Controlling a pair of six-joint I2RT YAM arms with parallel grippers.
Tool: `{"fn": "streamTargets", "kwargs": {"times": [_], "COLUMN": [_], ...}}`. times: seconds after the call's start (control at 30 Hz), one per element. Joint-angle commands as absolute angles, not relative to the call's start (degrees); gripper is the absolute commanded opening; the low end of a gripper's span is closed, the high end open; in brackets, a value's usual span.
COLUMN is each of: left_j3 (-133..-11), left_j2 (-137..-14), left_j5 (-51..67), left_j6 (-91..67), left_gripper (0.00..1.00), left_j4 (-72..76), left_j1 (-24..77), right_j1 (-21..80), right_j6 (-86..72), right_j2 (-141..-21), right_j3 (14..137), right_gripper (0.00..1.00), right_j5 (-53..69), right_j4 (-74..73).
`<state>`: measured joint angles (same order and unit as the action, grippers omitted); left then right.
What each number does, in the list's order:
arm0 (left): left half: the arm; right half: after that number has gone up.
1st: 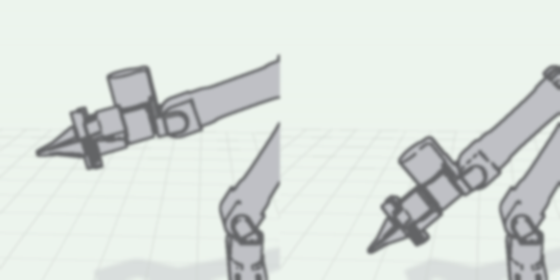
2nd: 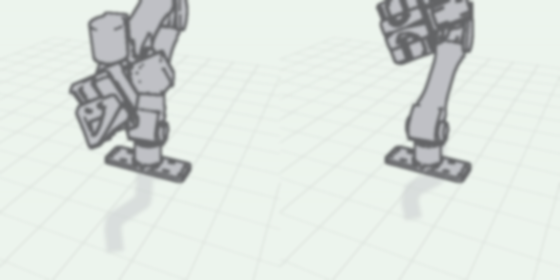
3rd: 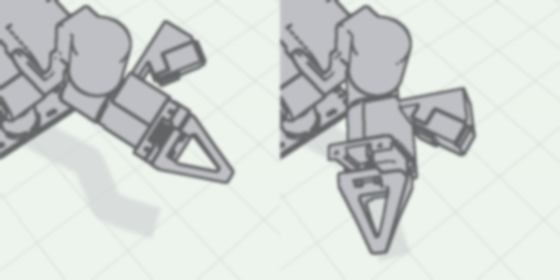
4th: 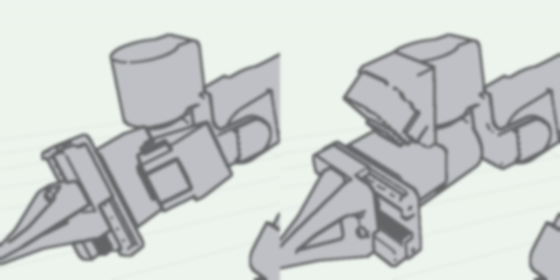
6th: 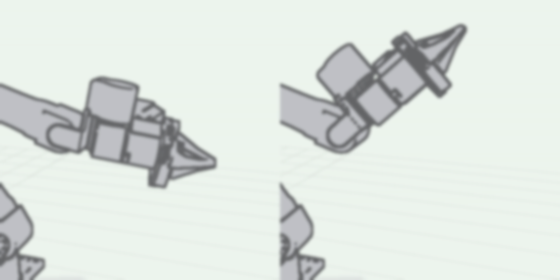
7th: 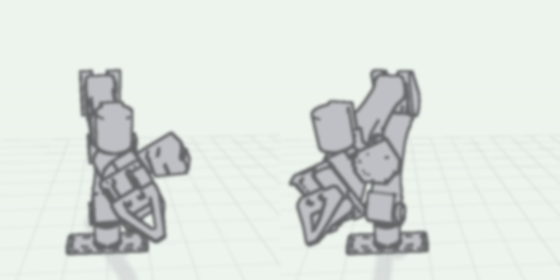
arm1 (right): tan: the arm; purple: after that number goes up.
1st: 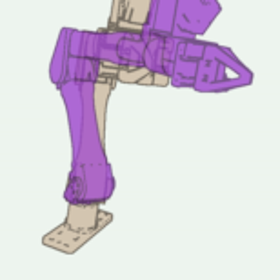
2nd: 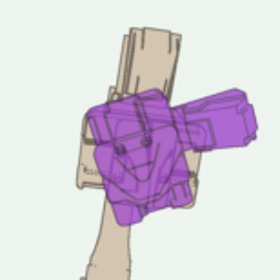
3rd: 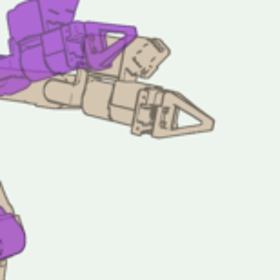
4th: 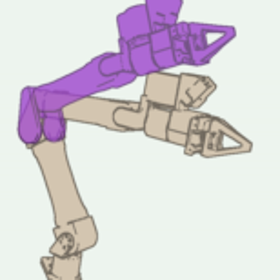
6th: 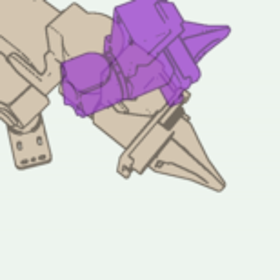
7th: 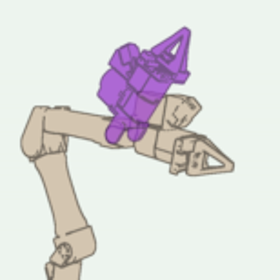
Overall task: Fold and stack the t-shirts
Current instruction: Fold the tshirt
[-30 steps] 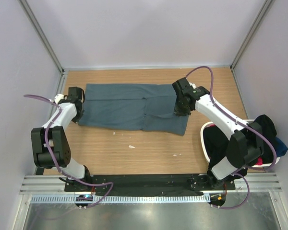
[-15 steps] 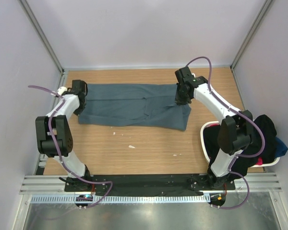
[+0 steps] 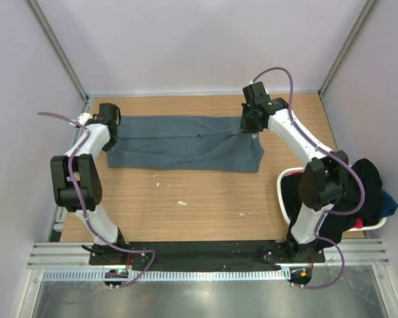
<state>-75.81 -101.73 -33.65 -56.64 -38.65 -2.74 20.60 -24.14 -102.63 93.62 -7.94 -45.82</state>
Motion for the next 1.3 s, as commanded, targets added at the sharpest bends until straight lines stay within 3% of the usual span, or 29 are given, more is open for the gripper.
{"fn": "streamTargets", "kwargs": {"times": [0.0,0.33,1.27], "left_j3": [-77.8,-76.3,-81.7], "left_j2": [-101.4,-97.9,-105.5], "left_j5": [-37.0,-36.9,-34.9], "left_j6": [-58.8,-58.9,-54.9], "left_gripper": [0.0,0.0,0.0], "left_j4": [-39.6,-38.1,-31.6], "left_j1": [-2.9,-5.1,-5.2], "right_j1": [20.3,20.3,18.0], "right_j6": [-22.8,-23.5,-19.4], "right_j2": [-99.1,-93.4,-100.1], "right_j3": [97.3,92.3,97.5], "right_gripper": [0.01,0.01,0.01], "right_j5": [-6.9,-6.6,-10.7], "right_j4": [-43.7,-40.7,-40.1]}}
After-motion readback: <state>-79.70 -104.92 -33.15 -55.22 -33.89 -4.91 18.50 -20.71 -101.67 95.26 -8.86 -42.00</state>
